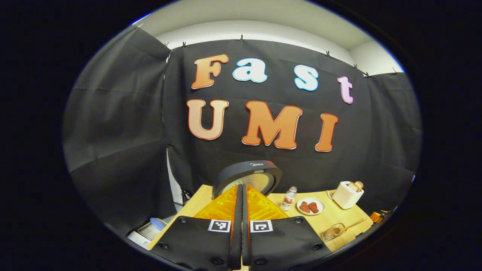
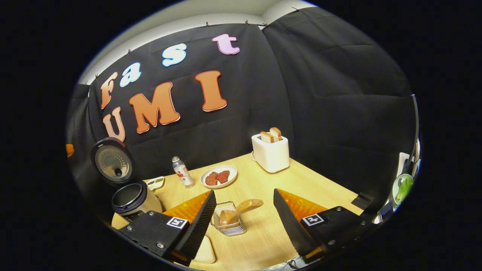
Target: Close the left gripper, press the button to open the rice cooker; take a wooden spoon from the chopstick holder with the right hand, scoop a spoonful of rice and pour it into the rice cooker, then put the wooden spoon back into the chopstick holder.
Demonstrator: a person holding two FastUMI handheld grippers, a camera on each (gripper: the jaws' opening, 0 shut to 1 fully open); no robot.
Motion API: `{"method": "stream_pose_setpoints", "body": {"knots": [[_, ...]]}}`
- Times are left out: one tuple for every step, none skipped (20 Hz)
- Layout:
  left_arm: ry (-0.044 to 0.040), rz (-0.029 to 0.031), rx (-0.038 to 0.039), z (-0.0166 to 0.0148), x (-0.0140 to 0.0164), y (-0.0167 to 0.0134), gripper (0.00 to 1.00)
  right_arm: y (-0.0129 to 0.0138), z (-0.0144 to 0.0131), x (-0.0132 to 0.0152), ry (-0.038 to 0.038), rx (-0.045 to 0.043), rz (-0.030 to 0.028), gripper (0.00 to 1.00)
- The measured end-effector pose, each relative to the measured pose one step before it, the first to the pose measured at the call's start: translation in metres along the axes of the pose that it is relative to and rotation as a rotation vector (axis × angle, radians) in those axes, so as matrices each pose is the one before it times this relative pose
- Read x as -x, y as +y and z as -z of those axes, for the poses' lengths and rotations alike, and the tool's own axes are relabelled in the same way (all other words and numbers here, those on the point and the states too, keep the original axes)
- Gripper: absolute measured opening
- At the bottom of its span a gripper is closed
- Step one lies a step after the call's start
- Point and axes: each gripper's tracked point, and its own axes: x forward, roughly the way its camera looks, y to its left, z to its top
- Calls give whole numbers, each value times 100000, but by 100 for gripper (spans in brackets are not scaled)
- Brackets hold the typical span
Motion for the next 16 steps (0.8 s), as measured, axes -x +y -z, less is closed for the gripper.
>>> {"method": "stream_pose_setpoints", "body": {"knots": [[-2494,-1656,-14,-440,567,522,5,-18,507,-530,1233,204,589,95],[-2166,-1667,-183,-342,379,673,6,22,525,-548,885,175,405,95],[-1445,-1422,-521,-233,373,594,12,-9,413,-703,1003,-334,888,95],[-696,-2574,-1048,-159,397,924,18,-108,480,-683,1256,-1108,871,95],[-205,-567,-1114,135,77,473,31,-205,533,-690,913,-2069,744,95],[-205,-940,-953,71,182,415,43,-392,555,-509,878,-2856,327,95],[46,-1022,-927,8,112,345,56,-128,475,-647,911,-3580,-151,94],[-275,-998,-633,40,161,520,69,106,606,-691,1296,-3846,-670,94],[61,-682,-382,103,117,366,82,84,680,-572,2639,-2940,-735,92],[152,-422,-103,166,157,226,81,-145,505,-715,1599,-2234,83,90],[505,-355,-202,456,17,214,80,4,189,-644,1192,-2229,177,82],[624,-898,-738,388,-24,339,80,175,-138,-496,615,-2931,-411,77],[162,-1084,-1126,435,-188,508,80,204,-261,-379,112,-3042,-340,68],[801,-818,-1101,352,-174,400,80,140,-257,-223,-16,-2408,-536,62],[1072,-1103,-589,520,-92,272,80,506,-195,-264,857,-2434,-2011,51],[1110,-625,-163,472,-51,269,80,851,-77,146,865,-2669,-2856,46]]}}
